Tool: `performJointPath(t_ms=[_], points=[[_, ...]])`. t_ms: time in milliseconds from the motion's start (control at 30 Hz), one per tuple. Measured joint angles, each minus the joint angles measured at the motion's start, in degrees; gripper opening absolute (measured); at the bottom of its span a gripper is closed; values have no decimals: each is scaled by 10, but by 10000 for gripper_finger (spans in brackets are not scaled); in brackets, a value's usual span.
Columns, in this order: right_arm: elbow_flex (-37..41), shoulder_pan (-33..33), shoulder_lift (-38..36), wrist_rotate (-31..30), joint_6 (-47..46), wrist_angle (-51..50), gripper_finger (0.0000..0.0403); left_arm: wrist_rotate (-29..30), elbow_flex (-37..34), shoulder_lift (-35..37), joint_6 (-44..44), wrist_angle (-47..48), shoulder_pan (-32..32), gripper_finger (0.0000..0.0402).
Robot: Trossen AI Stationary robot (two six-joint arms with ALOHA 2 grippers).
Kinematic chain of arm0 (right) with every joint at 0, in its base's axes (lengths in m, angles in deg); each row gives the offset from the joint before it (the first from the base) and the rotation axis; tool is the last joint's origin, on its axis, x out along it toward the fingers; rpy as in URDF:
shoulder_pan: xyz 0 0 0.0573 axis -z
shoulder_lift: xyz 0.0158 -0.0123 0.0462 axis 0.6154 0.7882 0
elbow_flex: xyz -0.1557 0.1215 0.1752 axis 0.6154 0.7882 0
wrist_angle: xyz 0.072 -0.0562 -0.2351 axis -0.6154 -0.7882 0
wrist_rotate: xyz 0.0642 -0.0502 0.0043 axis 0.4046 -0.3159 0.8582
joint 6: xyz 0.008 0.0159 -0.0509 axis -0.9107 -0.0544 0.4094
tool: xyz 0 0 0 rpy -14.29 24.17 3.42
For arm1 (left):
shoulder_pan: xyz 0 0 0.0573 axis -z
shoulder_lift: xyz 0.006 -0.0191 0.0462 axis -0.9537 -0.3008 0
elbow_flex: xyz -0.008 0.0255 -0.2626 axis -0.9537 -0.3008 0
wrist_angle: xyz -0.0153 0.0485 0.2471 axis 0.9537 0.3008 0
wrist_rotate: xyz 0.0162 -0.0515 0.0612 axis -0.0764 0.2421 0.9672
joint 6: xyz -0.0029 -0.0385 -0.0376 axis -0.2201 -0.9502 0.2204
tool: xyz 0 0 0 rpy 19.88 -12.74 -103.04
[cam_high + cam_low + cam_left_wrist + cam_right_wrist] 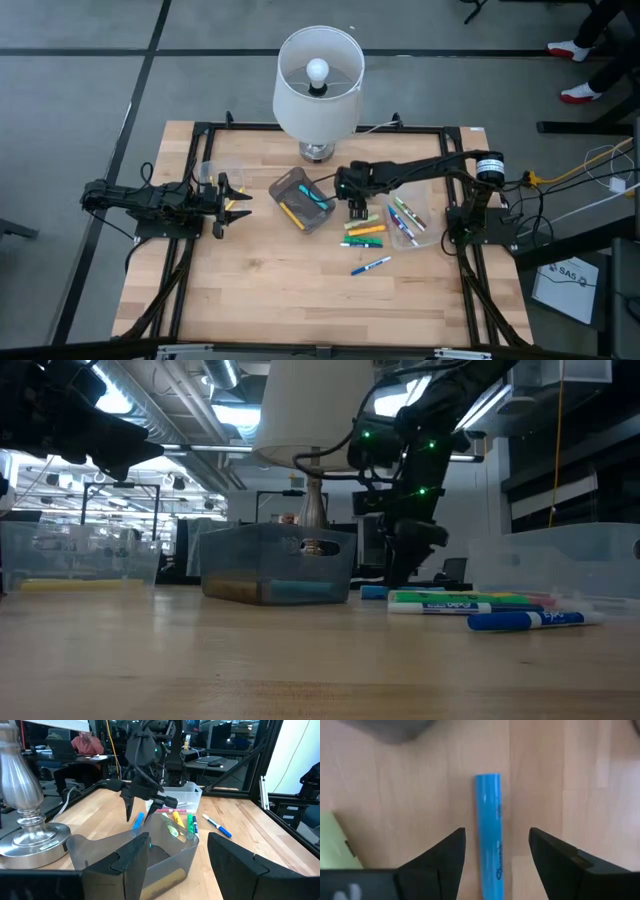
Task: Pick & Place Markers
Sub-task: Put the blue marker into the black bin
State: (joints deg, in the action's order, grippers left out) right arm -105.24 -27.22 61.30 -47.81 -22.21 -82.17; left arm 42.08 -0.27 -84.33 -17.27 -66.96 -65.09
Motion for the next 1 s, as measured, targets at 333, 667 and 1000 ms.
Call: performJointPath(t_ms=[333,667,1000], points=[[0,15,20,19,-5,8,218,0,0,0,0,0,0,196],[-2,32,58,75,-26,10,209,0,0,0,0,0,0,196],[-1,37,60,117,-44,8,78,0,0,0,0,0,0,196]])
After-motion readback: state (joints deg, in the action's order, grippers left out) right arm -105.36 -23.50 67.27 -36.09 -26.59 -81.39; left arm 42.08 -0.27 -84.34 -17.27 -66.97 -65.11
